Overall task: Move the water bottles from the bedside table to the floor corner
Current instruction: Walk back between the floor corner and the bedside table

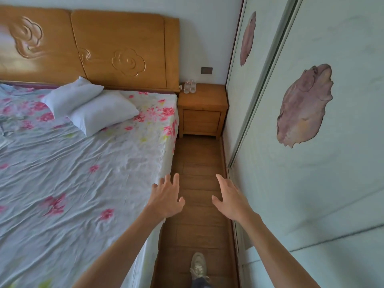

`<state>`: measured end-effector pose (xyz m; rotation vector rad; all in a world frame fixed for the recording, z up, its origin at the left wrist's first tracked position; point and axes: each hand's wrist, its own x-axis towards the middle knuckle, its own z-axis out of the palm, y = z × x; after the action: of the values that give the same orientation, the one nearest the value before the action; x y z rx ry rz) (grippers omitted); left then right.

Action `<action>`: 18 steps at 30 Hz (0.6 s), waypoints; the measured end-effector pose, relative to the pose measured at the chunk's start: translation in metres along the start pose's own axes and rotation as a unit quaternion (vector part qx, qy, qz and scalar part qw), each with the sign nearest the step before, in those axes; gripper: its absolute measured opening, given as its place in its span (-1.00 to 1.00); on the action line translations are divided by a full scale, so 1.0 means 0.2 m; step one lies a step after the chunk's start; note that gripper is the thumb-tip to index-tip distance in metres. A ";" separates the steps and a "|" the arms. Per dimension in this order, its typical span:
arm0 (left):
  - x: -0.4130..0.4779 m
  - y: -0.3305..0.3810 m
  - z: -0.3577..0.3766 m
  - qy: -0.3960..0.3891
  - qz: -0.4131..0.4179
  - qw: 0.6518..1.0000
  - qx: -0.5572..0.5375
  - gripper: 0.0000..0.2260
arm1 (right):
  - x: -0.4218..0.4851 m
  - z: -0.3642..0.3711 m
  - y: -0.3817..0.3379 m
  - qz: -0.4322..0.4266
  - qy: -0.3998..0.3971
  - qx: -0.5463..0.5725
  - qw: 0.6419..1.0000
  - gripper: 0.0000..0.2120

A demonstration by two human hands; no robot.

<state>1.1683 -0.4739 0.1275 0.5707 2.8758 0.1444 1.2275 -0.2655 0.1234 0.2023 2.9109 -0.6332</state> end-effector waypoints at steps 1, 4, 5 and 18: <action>0.06 0.00 -0.02 0.000 -0.005 1.000 0.000 -0.35 | 0.07 -0.03 0.02 -0.006 -0.001 0.001 1.000 -0.28; 0.23 0.02 -0.09 0.008 -0.019 1.000 -0.003 -0.35 | 0.28 -0.10 0.06 -0.020 -0.010 -0.004 1.000 -0.28; 0.29 0.03 -0.11 0.010 -0.024 1.000 -0.006 -0.35 | 0.35 -0.13 0.08 -0.023 -0.013 -0.004 1.000 -0.27; 0.84 0.07 -0.22 0.008 -0.043 0.999 0.007 -0.32 | 0.88 -0.27 0.21 -0.058 -0.024 -0.018 0.998 -0.28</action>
<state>1.0111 -0.3983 0.1406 0.4484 2.9140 0.1159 1.0550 -0.1872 0.1231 0.0145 2.9011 -0.5920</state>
